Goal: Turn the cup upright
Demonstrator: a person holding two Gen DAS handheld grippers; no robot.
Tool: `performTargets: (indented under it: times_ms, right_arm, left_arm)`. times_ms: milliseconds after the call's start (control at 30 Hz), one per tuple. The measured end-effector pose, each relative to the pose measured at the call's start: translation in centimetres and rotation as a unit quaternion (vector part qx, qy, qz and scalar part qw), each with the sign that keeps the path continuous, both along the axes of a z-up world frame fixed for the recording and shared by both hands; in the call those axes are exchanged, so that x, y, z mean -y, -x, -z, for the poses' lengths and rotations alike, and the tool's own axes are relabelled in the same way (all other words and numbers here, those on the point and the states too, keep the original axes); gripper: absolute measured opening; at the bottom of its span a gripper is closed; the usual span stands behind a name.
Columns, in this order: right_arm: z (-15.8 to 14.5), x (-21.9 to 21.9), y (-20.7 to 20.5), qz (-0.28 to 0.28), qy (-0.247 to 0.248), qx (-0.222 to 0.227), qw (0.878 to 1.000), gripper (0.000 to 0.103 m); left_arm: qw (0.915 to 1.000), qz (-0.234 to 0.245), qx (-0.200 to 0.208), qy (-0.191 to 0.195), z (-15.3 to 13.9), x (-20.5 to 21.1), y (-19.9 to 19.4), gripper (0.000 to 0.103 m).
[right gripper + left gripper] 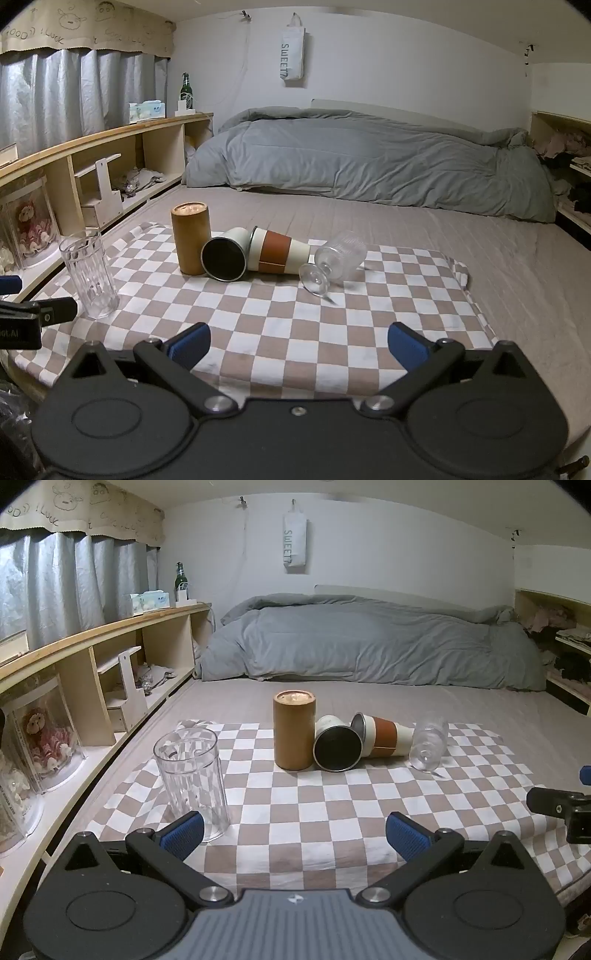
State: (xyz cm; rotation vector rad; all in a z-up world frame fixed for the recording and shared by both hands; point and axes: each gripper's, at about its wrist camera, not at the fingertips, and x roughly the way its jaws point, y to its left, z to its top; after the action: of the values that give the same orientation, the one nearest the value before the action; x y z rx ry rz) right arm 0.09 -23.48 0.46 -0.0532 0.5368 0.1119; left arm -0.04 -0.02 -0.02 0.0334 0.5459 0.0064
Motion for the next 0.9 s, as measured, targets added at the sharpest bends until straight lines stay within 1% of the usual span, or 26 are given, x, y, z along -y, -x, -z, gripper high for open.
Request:
performTargets:
  times_ms: [900]
  right_arm:
    - [0.07,-0.08,-0.05,0.000,0.001,0.001,1.000,0.103]
  left_arm:
    - [1.0000,0.002,-0.002,0.002,0.01,-0.01,-0.01,0.103]
